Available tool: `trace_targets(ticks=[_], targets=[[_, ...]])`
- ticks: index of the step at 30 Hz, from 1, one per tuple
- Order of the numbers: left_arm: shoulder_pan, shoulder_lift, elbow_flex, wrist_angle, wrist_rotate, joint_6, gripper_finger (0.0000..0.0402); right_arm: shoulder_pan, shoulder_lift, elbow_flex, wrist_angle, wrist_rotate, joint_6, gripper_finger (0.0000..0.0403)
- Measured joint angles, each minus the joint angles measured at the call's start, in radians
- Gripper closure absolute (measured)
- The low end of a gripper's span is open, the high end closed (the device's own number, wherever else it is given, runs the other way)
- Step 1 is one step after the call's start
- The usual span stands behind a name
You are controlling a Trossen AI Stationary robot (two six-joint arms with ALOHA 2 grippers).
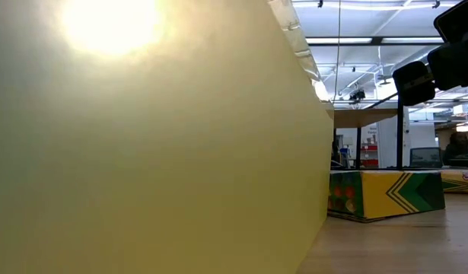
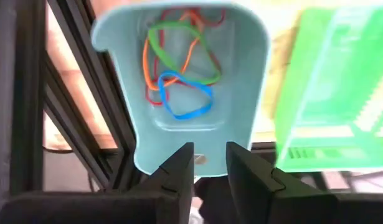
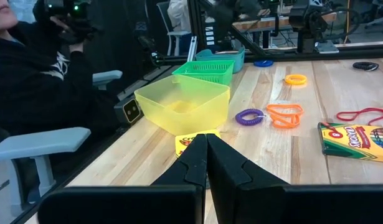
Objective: Pick & Place Office Desk Supplies
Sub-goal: Put the orange rubberband into the blue bin
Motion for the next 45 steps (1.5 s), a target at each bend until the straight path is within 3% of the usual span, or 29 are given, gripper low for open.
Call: trace_targets(ticks=[4,9,14,21,25,31,38,45], targets=[[0.033,-0.056,0.000,-0.077,-0.059,0.044,0.0302,0.000,0.000,0.000,0.000,0.000,0.000,0.0394],[0.110,-0.093,-0.001,-0.132,-0.104,0.227,0.0302,0.000,0.000,0.000,0.000,0.000,0.000,0.0394],[0.214,-0.090,-0.002,-0.147,-0.139,0.503,0.0302,0.000,0.000,0.000,0.000,0.000,0.000,0.0394],[0.413,-0.090,-0.002,-0.172,-0.293,0.951,0.0302,0.000,0.001,0.000,0.000,0.000,0.000,0.0394],[0.541,-0.090,-0.002,-0.093,-0.386,1.208,0.0302,0.000,0.001,0.000,0.000,0.000,0.000,0.0394],[0.686,-0.071,-0.002,0.118,-0.401,1.548,0.0302,0.000,0.001,0.000,0.000,0.000,0.000,0.0394],[0.744,0.048,-0.002,0.248,-0.376,1.685,0.0302,0.000,0.001,0.000,0.000,0.000,0.000,0.0394],[0.746,0.209,-0.002,0.295,-0.359,1.708,0.0302,0.000,-0.001,0.000,0.000,0.000,0.000,0.0394]])
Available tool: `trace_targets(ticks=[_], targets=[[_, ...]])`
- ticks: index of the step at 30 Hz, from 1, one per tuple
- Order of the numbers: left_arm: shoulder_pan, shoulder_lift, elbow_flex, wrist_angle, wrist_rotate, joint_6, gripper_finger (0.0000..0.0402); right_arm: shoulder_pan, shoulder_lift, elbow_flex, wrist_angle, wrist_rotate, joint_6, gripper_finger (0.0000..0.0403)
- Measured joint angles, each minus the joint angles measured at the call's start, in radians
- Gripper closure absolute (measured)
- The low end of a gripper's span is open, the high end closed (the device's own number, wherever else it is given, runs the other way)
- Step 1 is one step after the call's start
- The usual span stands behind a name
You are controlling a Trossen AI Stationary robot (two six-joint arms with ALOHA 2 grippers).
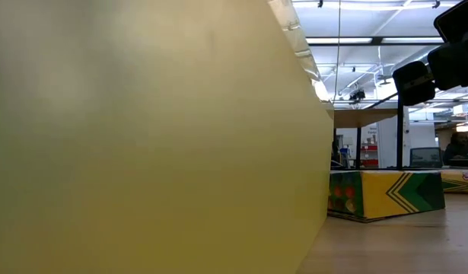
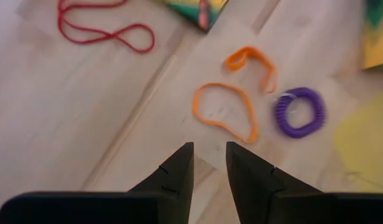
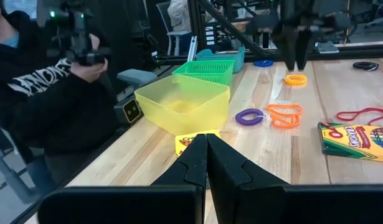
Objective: Pick & Place Office Desk Supplies
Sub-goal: Put the orange rubberband into the blue bin
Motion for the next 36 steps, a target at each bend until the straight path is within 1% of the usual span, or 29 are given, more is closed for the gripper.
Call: trace_targets(ticks=[6,12,18,26,31,36], targets=[[0.001,0.134,0.000,0.081,0.001,0.017,0.0302,0.000,0.000,0.000,0.000,0.000,0.000,0.0394],[0.003,0.218,0.001,0.218,-0.001,0.173,0.0302,0.000,0.000,0.000,0.000,0.000,0.000,0.0394],[0.004,0.221,0.000,0.261,-0.061,0.188,0.0302,0.000,0.000,0.000,0.000,0.000,0.000,0.0394],[0.005,0.218,-0.009,0.261,-0.091,0.189,0.0302,0.000,0.000,0.000,0.000,0.000,0.000,0.0394],[0.005,0.218,-0.051,0.269,-0.113,0.235,0.0302,0.000,0.001,0.000,0.000,0.000,0.000,0.0394],[0.009,0.218,-0.090,0.313,-0.113,0.233,0.0302,0.000,0.001,0.000,0.000,0.000,0.000,0.0394]])
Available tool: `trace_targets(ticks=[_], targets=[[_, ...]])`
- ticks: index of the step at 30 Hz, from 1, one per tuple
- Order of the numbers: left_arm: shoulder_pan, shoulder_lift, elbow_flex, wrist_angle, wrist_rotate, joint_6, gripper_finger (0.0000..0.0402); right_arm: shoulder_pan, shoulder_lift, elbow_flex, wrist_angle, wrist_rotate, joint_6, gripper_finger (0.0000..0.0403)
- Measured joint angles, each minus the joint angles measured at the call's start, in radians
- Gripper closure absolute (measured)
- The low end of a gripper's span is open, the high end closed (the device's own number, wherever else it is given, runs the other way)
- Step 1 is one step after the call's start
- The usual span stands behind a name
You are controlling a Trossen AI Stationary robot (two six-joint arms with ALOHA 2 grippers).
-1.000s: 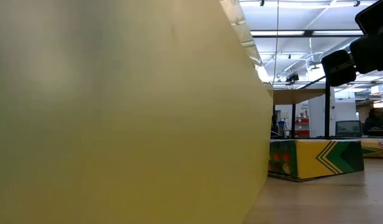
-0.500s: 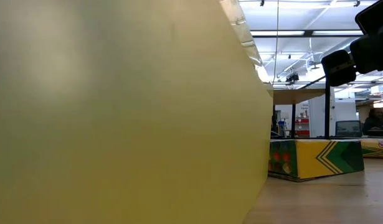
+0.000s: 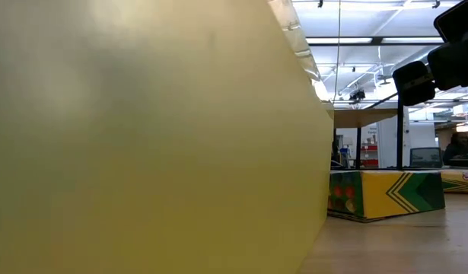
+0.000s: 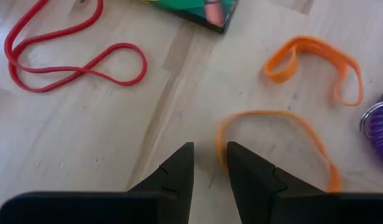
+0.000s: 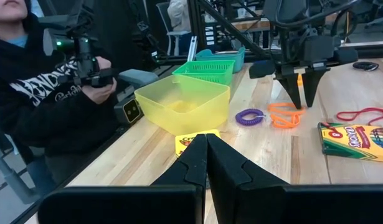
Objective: Pick & Place Office Desk Supplies
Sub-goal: Put the orange rubberband into the blue bin
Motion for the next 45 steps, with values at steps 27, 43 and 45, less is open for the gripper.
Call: trace_targets(ticks=[27,43,45], targets=[[-0.029,0.000,-0.029,0.086,0.001,-0.032,0.0397,0.000,-0.001,0.000,0.000,0.000,0.000,0.0394],[-0.032,-0.106,0.030,-0.084,0.007,-0.052,0.0400,0.000,-0.001,0.000,0.000,0.000,0.000,0.0394],[-0.034,-0.152,0.032,-0.118,0.008,-0.089,0.0400,0.000,-0.002,0.000,0.001,0.000,0.000,0.0394]])
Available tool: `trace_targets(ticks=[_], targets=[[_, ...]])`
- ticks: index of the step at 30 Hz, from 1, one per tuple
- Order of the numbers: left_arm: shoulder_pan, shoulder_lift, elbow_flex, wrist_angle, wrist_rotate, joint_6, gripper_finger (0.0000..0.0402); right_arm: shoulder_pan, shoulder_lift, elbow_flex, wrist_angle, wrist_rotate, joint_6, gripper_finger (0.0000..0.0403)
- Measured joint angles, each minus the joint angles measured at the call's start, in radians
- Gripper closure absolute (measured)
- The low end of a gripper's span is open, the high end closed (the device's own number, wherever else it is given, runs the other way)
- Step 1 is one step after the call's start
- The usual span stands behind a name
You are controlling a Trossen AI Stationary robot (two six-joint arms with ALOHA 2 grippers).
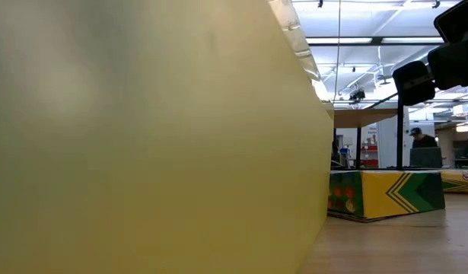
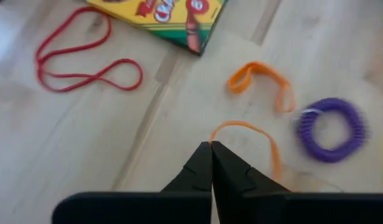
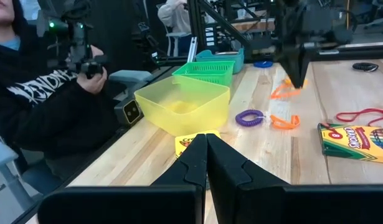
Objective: Pick & Place Office Desk Supplies
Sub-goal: Put the orange rubberband into the blue bin
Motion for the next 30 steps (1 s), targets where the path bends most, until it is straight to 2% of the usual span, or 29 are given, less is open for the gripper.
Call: trace_targets(ticks=[10,18,20,23,30], targets=[[-0.092,-0.224,0.001,-0.166,-0.048,-0.210,0.0400,0.000,0.002,0.000,0.000,0.000,0.000,0.0394],[-0.194,-0.301,0.001,-0.355,-0.057,-0.554,0.0401,0.000,0.000,0.000,-0.001,0.000,0.000,0.0394],[-0.206,-0.306,0.001,-0.366,-0.025,-0.613,0.0401,0.000,0.000,0.000,-0.001,0.000,0.000,0.0394],[-0.209,-0.316,0.004,-0.393,0.075,-0.668,0.0401,0.000,0.000,0.000,-0.001,0.000,0.000,0.0394],[-0.214,-0.320,0.051,-0.574,0.240,-0.882,0.0401,0.000,0.001,0.000,-0.001,0.000,0.000,0.0394]])
